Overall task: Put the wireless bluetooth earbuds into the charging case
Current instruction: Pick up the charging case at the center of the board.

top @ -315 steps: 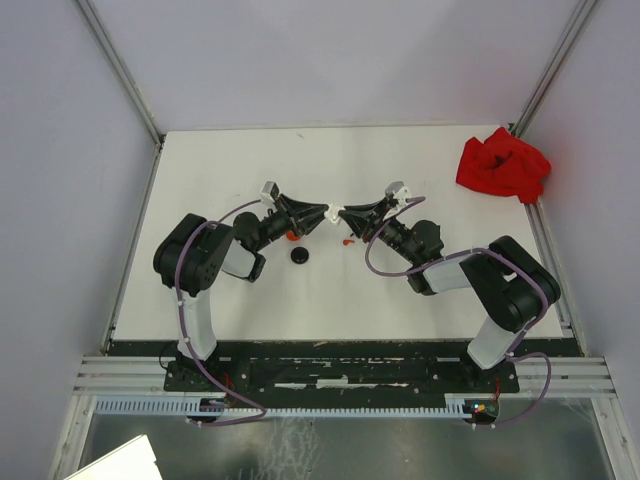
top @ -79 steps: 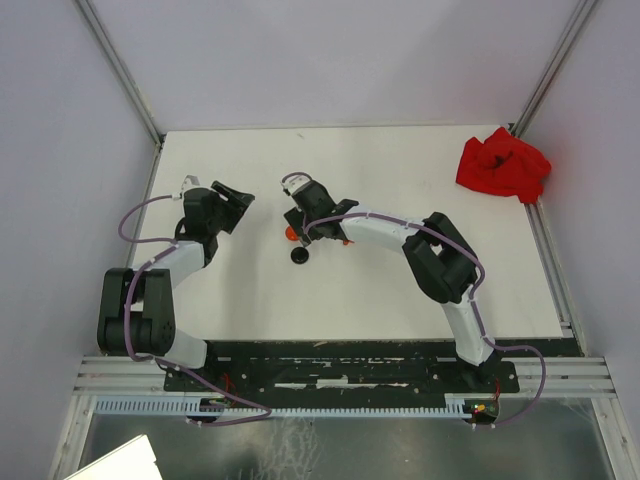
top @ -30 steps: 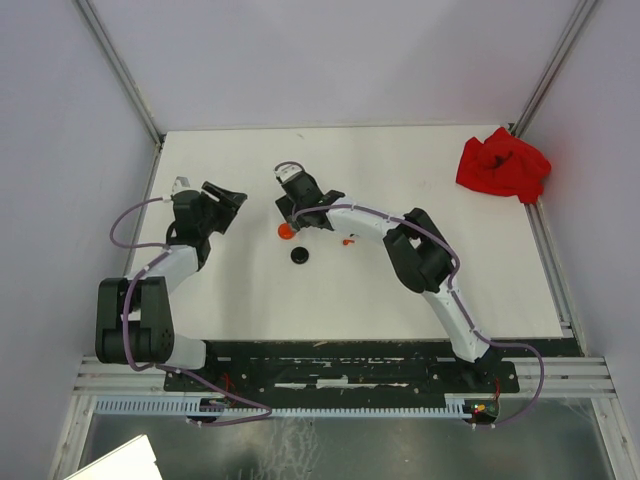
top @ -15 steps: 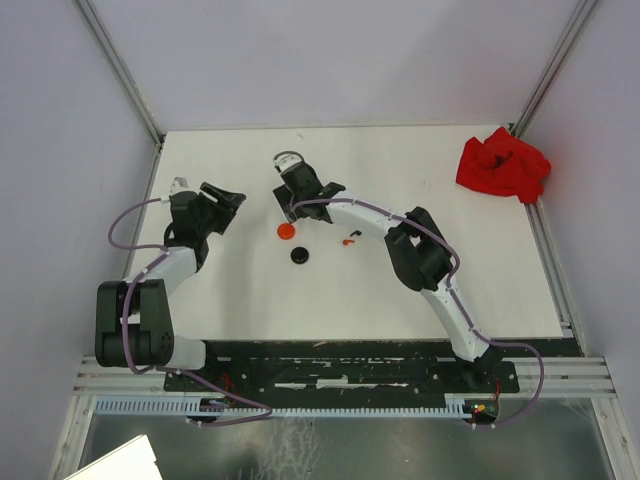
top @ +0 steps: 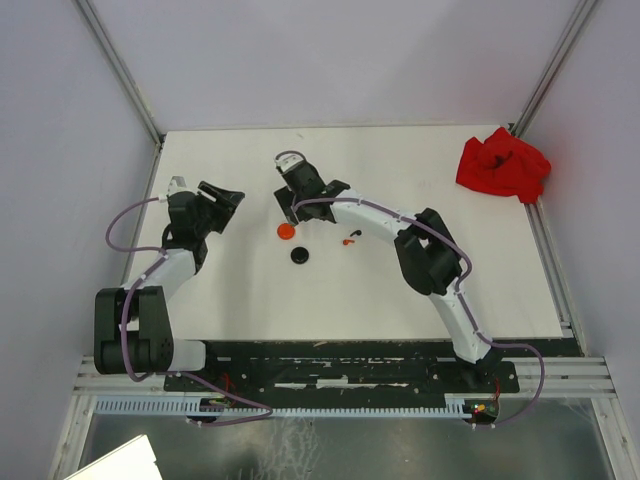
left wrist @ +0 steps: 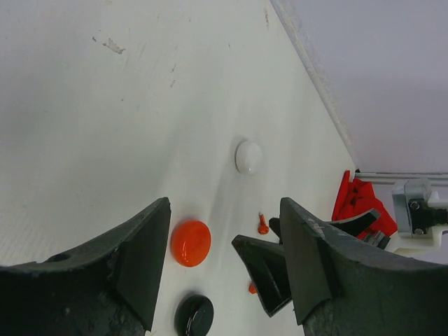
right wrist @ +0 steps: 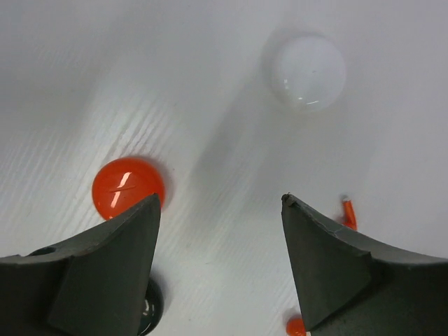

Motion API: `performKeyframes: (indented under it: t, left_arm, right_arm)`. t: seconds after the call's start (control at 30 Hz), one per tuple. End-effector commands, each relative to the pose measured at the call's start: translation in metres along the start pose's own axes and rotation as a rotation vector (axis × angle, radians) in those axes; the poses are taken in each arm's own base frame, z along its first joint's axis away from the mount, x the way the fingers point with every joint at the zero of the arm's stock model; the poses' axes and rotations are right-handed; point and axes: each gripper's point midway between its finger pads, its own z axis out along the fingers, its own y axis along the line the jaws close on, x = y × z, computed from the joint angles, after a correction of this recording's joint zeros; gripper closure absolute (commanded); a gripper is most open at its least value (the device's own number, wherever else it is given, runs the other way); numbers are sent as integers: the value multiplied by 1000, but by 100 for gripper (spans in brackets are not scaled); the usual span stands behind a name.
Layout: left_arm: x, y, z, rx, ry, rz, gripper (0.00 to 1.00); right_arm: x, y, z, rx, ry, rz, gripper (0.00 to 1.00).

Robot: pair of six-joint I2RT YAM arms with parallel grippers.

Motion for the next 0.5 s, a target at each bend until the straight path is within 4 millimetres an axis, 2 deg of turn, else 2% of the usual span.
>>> performKeyframes:
  t: [0.0, 0.23, 0.47]
  left_arm:
    - [-9, -13, -6, 55, -19, 49, 30]
    - [-14, -13, -8, 59, -28, 50, 30]
    - [-14, -12, -8, 61, -22, 49, 30]
  right_arm:
    - [-6, 34, -23, -93, -11, -38, 21]
    - [13, 59, -17, -166, 11, -105, 18]
    - [25, 65, -3, -164, 39, -130, 18]
